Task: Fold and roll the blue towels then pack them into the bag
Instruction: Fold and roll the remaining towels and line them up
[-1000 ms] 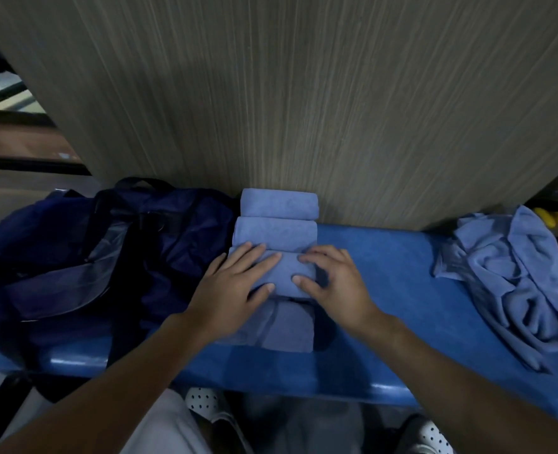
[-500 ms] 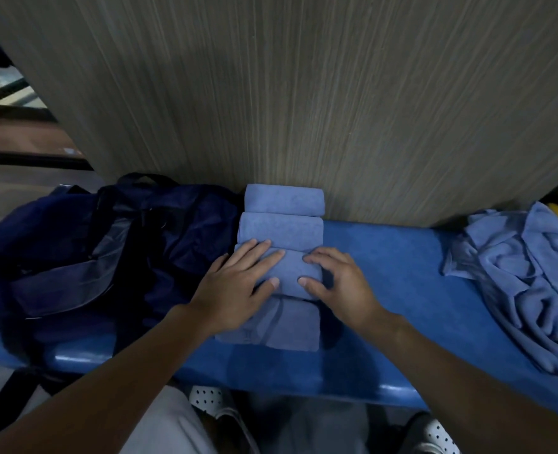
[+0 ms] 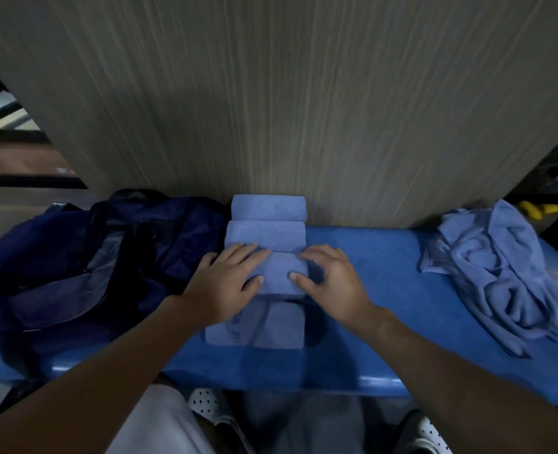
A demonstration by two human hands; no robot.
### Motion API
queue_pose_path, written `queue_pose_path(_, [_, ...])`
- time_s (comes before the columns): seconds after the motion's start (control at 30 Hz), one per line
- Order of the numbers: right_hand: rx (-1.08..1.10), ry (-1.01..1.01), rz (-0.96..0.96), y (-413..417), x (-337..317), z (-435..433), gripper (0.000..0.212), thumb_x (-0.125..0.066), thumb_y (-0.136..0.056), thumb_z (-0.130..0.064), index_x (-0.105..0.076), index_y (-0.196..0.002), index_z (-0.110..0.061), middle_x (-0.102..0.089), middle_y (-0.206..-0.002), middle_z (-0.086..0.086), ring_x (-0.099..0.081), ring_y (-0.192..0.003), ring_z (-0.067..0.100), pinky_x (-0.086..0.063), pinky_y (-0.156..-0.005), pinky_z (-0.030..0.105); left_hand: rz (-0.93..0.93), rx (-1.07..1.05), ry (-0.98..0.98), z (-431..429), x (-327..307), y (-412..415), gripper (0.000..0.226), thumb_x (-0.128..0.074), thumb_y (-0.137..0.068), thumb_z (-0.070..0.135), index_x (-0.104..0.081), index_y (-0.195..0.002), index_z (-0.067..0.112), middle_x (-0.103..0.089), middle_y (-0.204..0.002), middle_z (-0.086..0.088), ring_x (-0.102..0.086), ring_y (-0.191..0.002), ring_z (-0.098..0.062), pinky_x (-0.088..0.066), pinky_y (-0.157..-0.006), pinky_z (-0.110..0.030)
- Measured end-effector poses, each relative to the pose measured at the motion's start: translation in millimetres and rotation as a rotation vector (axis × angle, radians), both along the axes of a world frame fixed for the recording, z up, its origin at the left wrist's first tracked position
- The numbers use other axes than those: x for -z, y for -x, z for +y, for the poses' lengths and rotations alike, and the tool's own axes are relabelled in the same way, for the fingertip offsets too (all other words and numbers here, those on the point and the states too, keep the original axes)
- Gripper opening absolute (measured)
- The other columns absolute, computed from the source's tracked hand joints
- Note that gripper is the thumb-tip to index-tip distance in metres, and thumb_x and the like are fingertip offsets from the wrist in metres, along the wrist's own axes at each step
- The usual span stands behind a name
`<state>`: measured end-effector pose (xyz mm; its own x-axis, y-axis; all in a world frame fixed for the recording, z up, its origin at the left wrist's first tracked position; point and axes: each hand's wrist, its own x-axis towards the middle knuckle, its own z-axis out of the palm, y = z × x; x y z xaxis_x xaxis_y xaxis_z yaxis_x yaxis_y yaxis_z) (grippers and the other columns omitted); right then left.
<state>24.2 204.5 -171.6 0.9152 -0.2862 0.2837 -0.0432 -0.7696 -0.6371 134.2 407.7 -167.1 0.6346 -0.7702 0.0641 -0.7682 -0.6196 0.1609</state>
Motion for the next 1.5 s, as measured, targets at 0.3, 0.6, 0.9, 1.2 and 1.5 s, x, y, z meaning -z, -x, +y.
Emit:
queue_pose_path(0.3, [0.213, -0.013, -0.017, 63.0, -17.4, -67.4, 0.011, -0.063, -0.09, -0.023, -0.07, -0.092, -0.014, -0.058, -0.093, -0.005, -0.054, -0.094, 0.014, -0.041, -0.083, 0.023, -0.076, 0.088, 0.109, -76.9, -40.2, 29.3, 0.069, -0.014, -0.084, 0.05, -0.049, -0.137, 0.022, -0.049, -0.138, 0.004, -0.04, -0.133, -0.021, -0.03, -0.107, -0.046])
queue_pose_path(0.6, [0.561, 0.058, 0.058, 172.9, -24.0, -197.6, 0.018, -0.054, -0.082, -0.019, -0.066, -0.078, -0.006, -0.061, -0.083, 0.015, -0.058, -0.083, 0.035, -0.048, -0.074, 0.044, 0.016, 0.26, 0.161, -270.5, -47.2, 114.9, 0.031, -0.047, -0.095, 0.035, -0.058, -0.123, 0.026, -0.062, -0.124, 0.003, -0.054, -0.118, -0.021, -0.036, -0.097, -0.038])
queue_pose_path(0.9, [0.876, 0.139, 0.399, 210.6, 8.0, -266.9, 0.021, -0.056, -0.084, -0.037, -0.062, -0.08, -0.017, -0.066, -0.099, 0.012, -0.059, -0.102, 0.034, -0.045, -0.081, 0.037, 0.304, 0.21, 0.175, -374.8, -19.1, 164.6, 0.021, -0.063, -0.089, 0.036, -0.064, -0.1, 0.018, -0.068, -0.103, 0.001, -0.062, -0.101, -0.022, -0.05, -0.088, -0.042])
queue_pose_path(1.2, [0.826, -0.104, -0.019, 201.9, -35.0, -242.8, 0.011, -0.054, -0.087, -0.019, -0.048, -0.081, -0.012, -0.062, -0.071, 0.007, -0.059, -0.072, 0.028, -0.033, -0.06, 0.032, 1.013, -0.082, 0.43, -383.3, -49.9, 189.3, 0.037, -0.058, -0.093, 0.037, -0.066, -0.082, 0.003, -0.069, -0.078, -0.012, -0.061, -0.068, -0.017, -0.052, -0.06, -0.03])
queue_pose_path(1.5, [0.622, -0.382, -0.433, 211.4, -95.6, -173.1, 0.015, -0.052, -0.094, -0.013, -0.054, -0.08, -0.017, -0.057, -0.071, -0.007, -0.055, -0.068, 0.006, -0.042, -0.063, 0.02, 1.423, -0.107, 0.748, -338.3, -133.3, 200.9, 0.014, -0.049, -0.097, 0.003, -0.063, -0.094, 0.004, -0.064, -0.085, -0.022, -0.062, -0.066, -0.027, -0.048, -0.054, -0.031])
